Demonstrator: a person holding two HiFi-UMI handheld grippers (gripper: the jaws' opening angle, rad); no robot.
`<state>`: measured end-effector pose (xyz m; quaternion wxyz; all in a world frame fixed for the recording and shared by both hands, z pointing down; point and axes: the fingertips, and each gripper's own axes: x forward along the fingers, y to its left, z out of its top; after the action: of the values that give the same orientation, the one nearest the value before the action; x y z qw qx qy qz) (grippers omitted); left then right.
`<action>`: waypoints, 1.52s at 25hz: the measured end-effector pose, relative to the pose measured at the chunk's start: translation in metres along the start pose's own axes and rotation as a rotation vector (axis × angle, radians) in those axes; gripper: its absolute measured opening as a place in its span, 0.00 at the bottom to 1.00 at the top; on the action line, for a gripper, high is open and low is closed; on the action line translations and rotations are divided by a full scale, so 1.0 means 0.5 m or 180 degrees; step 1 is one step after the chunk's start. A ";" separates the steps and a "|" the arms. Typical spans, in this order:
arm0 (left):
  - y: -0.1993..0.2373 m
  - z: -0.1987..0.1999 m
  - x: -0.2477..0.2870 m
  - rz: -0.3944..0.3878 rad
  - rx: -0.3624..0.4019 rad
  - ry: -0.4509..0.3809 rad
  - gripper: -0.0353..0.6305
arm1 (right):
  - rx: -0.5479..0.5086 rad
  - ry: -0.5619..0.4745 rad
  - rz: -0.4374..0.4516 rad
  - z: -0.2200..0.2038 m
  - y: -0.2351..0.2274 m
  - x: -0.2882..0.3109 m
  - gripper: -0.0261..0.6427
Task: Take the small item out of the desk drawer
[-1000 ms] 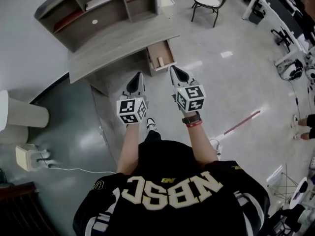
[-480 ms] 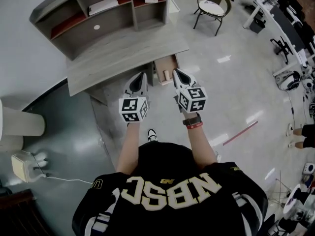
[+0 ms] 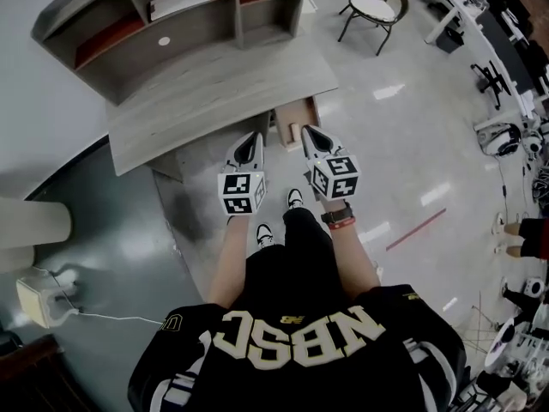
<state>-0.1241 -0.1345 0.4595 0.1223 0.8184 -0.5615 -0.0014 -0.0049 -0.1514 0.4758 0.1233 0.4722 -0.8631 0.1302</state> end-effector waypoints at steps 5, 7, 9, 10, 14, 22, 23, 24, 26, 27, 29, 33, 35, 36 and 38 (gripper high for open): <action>0.015 -0.037 0.055 -0.0025 0.0051 0.0139 0.07 | 0.0082 0.0208 0.0021 -0.048 -0.038 0.064 0.03; 0.028 -0.060 0.082 0.0009 0.0040 0.0249 0.07 | 0.0092 0.0281 0.0028 -0.064 -0.054 0.092 0.03; 0.037 -0.084 0.109 0.0036 0.0025 0.0341 0.07 | 0.0111 0.0359 0.0040 -0.085 -0.071 0.116 0.03; 0.039 -0.094 0.121 0.0043 0.0015 0.0377 0.07 | 0.0142 0.0412 0.0055 -0.098 -0.079 0.128 0.03; 0.047 -0.125 0.159 0.0055 -0.0002 0.0497 0.08 | 0.0321 0.0683 0.0109 -0.157 -0.112 0.171 0.03; 0.080 -0.187 0.214 0.0097 -0.0092 0.0728 0.08 | 0.0378 0.1053 0.0039 -0.267 -0.177 0.243 0.09; 0.082 -0.196 0.219 0.0109 -0.0111 0.0762 0.08 | 0.0396 0.1099 0.0042 -0.280 -0.185 0.251 0.10; 0.084 -0.206 0.222 0.0120 -0.0131 0.0800 0.08 | 0.0416 0.1147 0.0042 -0.294 -0.192 0.256 0.11; 0.088 -0.226 0.227 0.0140 -0.0170 0.0875 0.08 | 0.0448 0.1246 0.0036 -0.323 -0.205 0.266 0.16; 0.091 -0.235 0.229 0.0152 -0.0195 0.0903 0.08 | 0.0458 0.1296 0.0033 -0.338 -0.211 0.271 0.17; 0.095 -0.251 0.235 0.0174 -0.0241 0.0942 0.08 | 0.0463 0.1397 0.0033 -0.369 -0.220 0.283 0.20; 0.085 -0.283 0.250 0.0133 -0.0236 0.1044 0.08 | 0.0492 0.1585 0.0031 -0.431 -0.240 0.301 0.24; 0.074 -0.302 0.264 0.0101 -0.0216 0.1102 0.08 | 0.0524 0.1676 0.0028 -0.462 -0.254 0.310 0.26; 0.070 -0.310 0.272 0.0086 -0.0202 0.1123 0.08 | 0.0536 0.1717 0.0026 -0.477 -0.261 0.317 0.27; 0.063 -0.325 0.289 0.0060 -0.0194 0.1147 0.08 | 0.0551 0.1787 0.0021 -0.505 -0.273 0.332 0.28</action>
<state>-0.0770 -0.2456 0.6428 0.2457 0.7960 -0.5378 0.1294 0.0462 -0.2662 0.7828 0.3161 0.4237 -0.7824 0.3293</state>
